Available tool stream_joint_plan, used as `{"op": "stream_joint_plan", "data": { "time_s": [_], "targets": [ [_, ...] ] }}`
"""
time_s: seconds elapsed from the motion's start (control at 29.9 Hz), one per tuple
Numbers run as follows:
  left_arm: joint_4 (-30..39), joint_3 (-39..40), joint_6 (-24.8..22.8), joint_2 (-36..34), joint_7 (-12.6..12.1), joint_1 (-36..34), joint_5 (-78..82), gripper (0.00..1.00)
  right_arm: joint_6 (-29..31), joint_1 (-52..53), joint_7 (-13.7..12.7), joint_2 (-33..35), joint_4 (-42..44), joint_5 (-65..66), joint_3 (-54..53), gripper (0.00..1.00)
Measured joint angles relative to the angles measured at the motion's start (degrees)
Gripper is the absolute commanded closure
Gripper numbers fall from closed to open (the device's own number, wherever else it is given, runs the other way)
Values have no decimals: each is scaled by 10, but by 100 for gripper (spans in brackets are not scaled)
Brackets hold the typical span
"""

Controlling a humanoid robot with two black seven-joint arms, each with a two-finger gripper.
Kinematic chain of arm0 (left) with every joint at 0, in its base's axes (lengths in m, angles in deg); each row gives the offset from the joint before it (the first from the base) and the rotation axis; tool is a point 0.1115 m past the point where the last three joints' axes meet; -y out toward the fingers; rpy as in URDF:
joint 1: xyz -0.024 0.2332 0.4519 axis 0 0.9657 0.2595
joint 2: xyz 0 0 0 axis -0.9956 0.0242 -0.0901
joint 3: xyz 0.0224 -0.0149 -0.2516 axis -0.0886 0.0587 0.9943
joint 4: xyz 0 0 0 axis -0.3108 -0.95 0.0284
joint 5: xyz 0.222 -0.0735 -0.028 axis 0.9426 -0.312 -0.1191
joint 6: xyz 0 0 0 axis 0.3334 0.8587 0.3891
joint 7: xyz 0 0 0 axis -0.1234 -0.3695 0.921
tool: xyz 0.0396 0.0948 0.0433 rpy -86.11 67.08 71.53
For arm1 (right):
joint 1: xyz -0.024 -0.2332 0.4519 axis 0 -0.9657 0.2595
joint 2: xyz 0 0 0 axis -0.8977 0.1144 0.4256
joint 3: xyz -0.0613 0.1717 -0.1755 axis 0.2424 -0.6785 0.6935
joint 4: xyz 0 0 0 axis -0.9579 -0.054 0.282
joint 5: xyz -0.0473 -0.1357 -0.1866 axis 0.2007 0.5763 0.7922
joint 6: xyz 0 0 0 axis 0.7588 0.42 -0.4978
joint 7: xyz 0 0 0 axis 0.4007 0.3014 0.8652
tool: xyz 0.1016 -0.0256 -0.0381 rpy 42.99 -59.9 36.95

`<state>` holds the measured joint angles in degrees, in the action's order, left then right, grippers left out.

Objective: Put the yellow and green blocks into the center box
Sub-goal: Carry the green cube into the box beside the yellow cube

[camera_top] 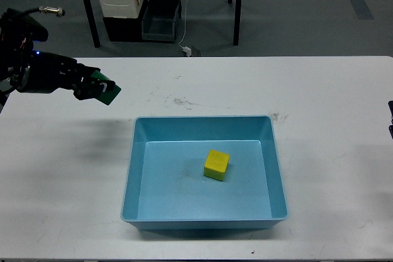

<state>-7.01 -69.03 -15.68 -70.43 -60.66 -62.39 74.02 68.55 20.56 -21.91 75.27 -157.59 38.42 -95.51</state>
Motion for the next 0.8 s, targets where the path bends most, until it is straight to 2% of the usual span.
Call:
{"op": "stream_joint_plan", "data": {
  "time_s": [0.13, 0.23, 0.43, 0.7, 0.8],
  "targets": [
    [60, -3, -4, 10, 0, -31, -11, 68, -8, -3, 0, 0, 0, 0, 1, 2],
    [83, -7, -12, 46, 0, -46, 12, 68, -12, -7, 0, 0, 3, 0, 2, 2],
    [88, -9, -54, 124, 0, -56, 128, 67, -15, -17, 0, 0, 4, 0, 5, 2],
    [82, -38, -60, 192, 0, -53, 175, 64, -15, -19, 0, -3, 4, 0, 7, 2],
    [80, -52, -60, 198, 0, -41, 187, 58, -15, -18, 0, -4, 5, 0, 7, 2]
  ]
}}
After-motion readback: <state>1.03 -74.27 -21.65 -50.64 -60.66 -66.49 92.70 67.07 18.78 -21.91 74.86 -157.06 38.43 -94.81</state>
